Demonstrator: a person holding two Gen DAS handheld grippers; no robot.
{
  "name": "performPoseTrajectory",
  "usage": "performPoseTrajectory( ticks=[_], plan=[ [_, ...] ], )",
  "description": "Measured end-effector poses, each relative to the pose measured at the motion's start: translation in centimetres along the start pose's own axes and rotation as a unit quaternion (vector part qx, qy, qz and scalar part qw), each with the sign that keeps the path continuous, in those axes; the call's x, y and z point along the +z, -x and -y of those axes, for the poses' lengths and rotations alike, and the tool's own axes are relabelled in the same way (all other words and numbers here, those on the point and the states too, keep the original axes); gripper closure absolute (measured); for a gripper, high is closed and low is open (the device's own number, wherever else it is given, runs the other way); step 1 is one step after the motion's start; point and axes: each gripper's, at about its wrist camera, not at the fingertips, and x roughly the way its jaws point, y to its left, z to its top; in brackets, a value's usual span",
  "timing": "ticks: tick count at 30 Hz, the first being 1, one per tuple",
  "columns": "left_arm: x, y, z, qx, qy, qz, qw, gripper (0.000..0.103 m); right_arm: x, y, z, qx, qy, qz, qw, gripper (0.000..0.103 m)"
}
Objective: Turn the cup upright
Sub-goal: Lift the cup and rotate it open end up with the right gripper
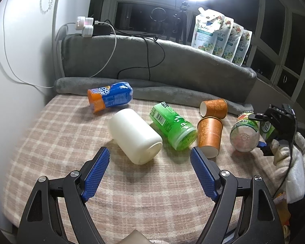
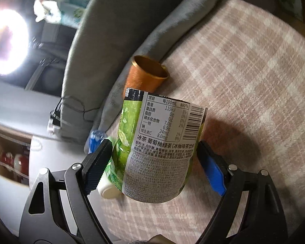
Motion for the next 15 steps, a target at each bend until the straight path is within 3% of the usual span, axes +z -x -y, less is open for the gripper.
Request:
performPoseTrajectory(
  ticks=[7, 15],
  plan=[
    [-0.1, -0.4, -0.3, -0.013, 0.006, -0.019, 0.9997, 0.022, -2.9, 0.8, -3.8, 0.023, 0.088, -0.049, 0.995, 0.016],
    [-0.4, -1.1, -1.6, -0.042, 0.040, -0.057, 0.9967, 0.022, -8.0, -2.3, -7.6, 0.036, 0.172, -0.140, 0.974, 0.016]
  ],
)
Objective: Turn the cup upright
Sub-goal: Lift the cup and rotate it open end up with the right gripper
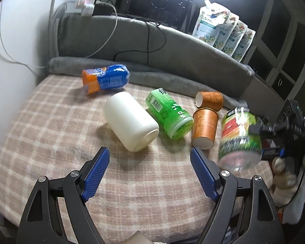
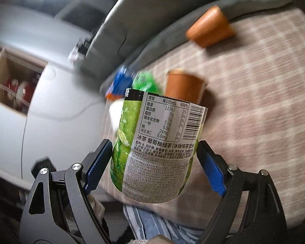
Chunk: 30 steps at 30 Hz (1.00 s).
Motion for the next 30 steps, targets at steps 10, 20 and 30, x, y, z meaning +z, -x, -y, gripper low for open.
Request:
performPoseTrajectory(
  ticks=[10, 20, 30],
  plan=[
    [-0.2, -0.8, -0.9, -0.030, 0.025, -0.035, 0.9986, 0.022, -2.8, -6.5, -2.4, -0.009, 0.043, -0.098, 0.994, 0.016],
    [-0.3, -1.7, -1.3, -0.060, 0.043, -0.066, 0.9951, 0.022, -2.9, -9.2, -2.8, -0.026, 0.056, -0.131, 0.989, 0.014],
    [0.7, -4.1, -0.4, -0.139, 0.057, -0.137, 0.9791, 0.022, -3.6, -5.1, -2.7, -0.040, 0.081, -0.070, 0.993, 0.013]
  ],
)
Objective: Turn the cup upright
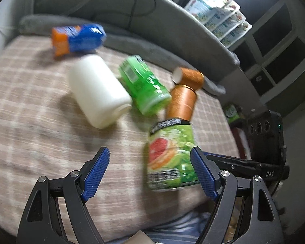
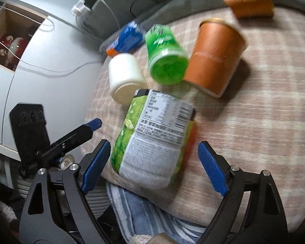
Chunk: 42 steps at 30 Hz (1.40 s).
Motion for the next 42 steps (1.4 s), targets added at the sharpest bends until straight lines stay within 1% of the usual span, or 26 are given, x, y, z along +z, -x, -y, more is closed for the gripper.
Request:
performPoseTrajectory(
  ticks=[2, 4, 9, 12, 16, 28, 30, 32, 38, 42],
  plan=[
    [0.6, -1.0, -0.1, -0.027, 0.013, -0.029, 0.9991, 0.022, -0.7, 1.4, 0.3, -0.020, 0.003, 0.023, 1.000, 0.013],
    [1.2, -2.0, 0.1, -0.047, 0.020, -0.051, 0.9974, 0.022, -1.5, 2.7, 0.7, -0.035, 0.000, 0.044, 0.998, 0.013],
    [2.4, -4.5, 0.6, -0.070, 0.034, -0.095, 0.9924, 0.022, -2.9, 5.4, 2.3, -0.053, -0.025, 0.079, 0.995, 0.013],
    [2.6, -5.3, 0.9, -0.074, 0.039, -0.110, 0.9904, 0.022, -3.2, 6.6, 3.5, -0.056, -0.040, 0.089, 0.994, 0.013],
    [3.0, -6.6, 1.1, -0.073, 0.044, -0.124, 0.9887, 0.022, -3.2, 6.9, 4.4, -0.061, -0.054, 0.096, 0.992, 0.013],
    [3.2, -8.6, 0.7, -0.065, 0.047, -0.147, 0.9859, 0.022, -3.5, 6.3, 5.5, -0.065, -0.068, 0.098, 0.991, 0.013],
    [3.2, -8.6, 0.6, -0.065, 0.045, -0.146, 0.9861, 0.024, -3.5, 6.3, 5.6, -0.067, -0.071, 0.098, 0.990, 0.013],
    [3.1, -8.5, 0.8, -0.065, 0.041, -0.143, 0.9867, 0.024, -3.4, 6.4, 5.8, -0.067, -0.074, 0.099, 0.990, 0.013],
    [3.0, -7.5, 1.5, -0.058, 0.019, -0.125, 0.9903, 0.031, -3.3, 6.3, 5.8, -0.067, -0.075, 0.099, 0.990, 0.013],
    [2.8, -7.2, 2.0, -0.051, 0.007, -0.116, 0.9919, 0.032, -3.3, 6.3, 5.6, -0.067, -0.074, 0.101, 0.990, 0.013]
  ],
)
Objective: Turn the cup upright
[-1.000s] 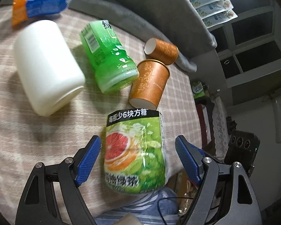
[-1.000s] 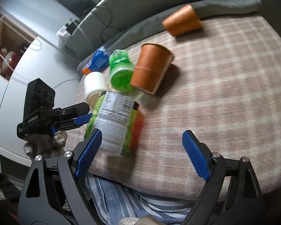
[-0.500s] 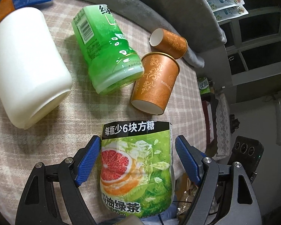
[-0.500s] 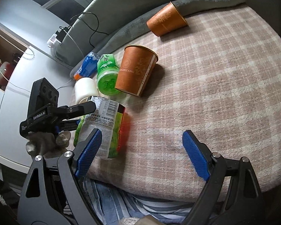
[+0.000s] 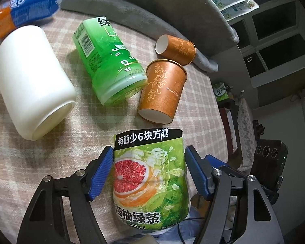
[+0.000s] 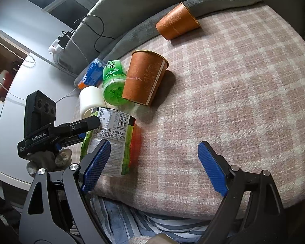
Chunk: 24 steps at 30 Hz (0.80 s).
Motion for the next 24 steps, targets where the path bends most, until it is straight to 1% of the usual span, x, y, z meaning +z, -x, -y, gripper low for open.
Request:
performPoseTrajectory(
  ticks=[3, 8, 12, 16, 21, 24],
  plan=[
    [0.1, -0.3, -0.2, -0.001, 0.002, -0.007, 1.0000, 0.032, 0.0, 0.0, 0.0, 0.000, 0.000, 0.000, 1.000, 0.013],
    [0.9, -1.3, -0.9, -0.010, 0.019, -0.034, 0.9992, 0.024, -0.1, 0.2, -0.1, -0.001, -0.002, 0.005, 1.000, 0.013],
    [0.9, -1.5, -1.0, -0.021, 0.020, -0.040, 0.9988, 0.024, 0.0, 0.2, 0.2, -0.003, -0.007, 0.007, 1.000, 0.013],
    [0.4, -1.1, -0.4, -0.019, 0.004, -0.028, 0.9994, 0.026, 0.0, 0.2, 0.4, -0.004, -0.010, 0.007, 1.000, 0.013],
    [-0.2, 0.0, 0.6, 0.001, -0.018, 0.000, 0.9998, 0.026, -0.1, 0.3, 0.3, -0.003, -0.010, 0.010, 1.000, 0.013],
    [-0.7, 1.0, 1.4, 0.018, -0.039, 0.025, 0.9988, 0.026, -0.1, 0.3, 0.3, -0.002, -0.011, 0.010, 1.000, 0.013]
  ],
)
